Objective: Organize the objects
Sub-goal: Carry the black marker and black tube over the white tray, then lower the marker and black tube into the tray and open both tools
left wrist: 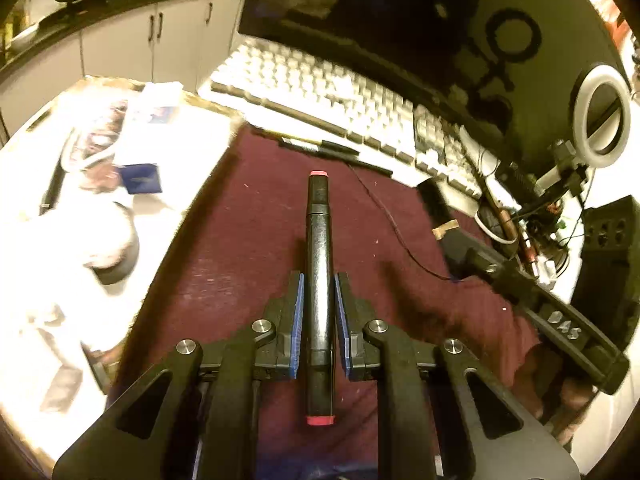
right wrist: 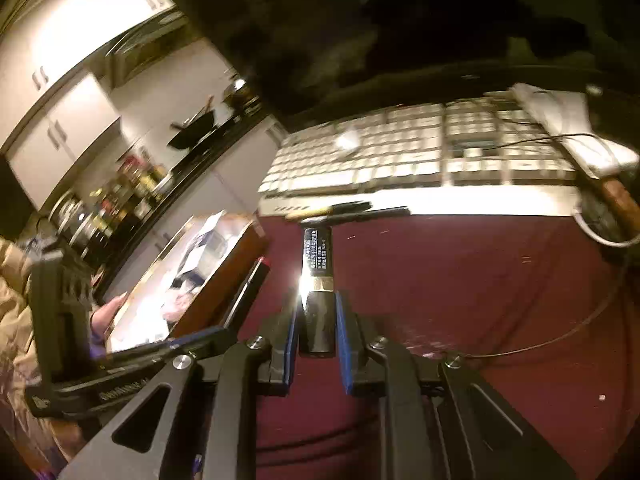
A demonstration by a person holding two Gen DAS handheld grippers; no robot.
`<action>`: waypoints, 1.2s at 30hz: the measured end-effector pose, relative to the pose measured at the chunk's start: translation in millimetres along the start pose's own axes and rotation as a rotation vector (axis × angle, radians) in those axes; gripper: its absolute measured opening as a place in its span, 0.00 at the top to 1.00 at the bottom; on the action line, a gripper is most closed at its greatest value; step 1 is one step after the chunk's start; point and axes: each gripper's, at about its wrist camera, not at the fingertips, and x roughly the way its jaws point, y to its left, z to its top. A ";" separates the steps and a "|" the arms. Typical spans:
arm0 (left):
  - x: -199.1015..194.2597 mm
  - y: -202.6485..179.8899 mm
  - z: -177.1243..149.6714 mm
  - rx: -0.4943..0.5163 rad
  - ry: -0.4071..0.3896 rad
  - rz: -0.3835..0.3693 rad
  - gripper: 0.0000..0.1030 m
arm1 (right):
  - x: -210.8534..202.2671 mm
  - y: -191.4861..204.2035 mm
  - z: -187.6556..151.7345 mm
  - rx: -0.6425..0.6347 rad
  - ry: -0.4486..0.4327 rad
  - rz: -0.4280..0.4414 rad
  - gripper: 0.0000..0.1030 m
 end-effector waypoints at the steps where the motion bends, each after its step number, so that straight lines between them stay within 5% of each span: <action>1: -9.8 4.6 0.1 -0.010 -0.020 -0.001 0.86 | 2.3 7.4 0.5 -0.018 0.006 0.015 0.84; 13: -82.0 70.1 13.6 -0.159 -0.156 0.047 0.86 | 48.3 92.5 13.1 -0.159 0.091 0.204 0.84; 22: -110.7 150.7 0.1 -0.325 -0.204 0.190 0.86 | 90.2 134.2 6.1 -0.225 0.186 0.256 0.84; 36: -92.3 214.9 5.4 -0.355 -0.103 0.387 0.86 | 149.5 169.0 19.3 -0.308 0.273 0.240 0.84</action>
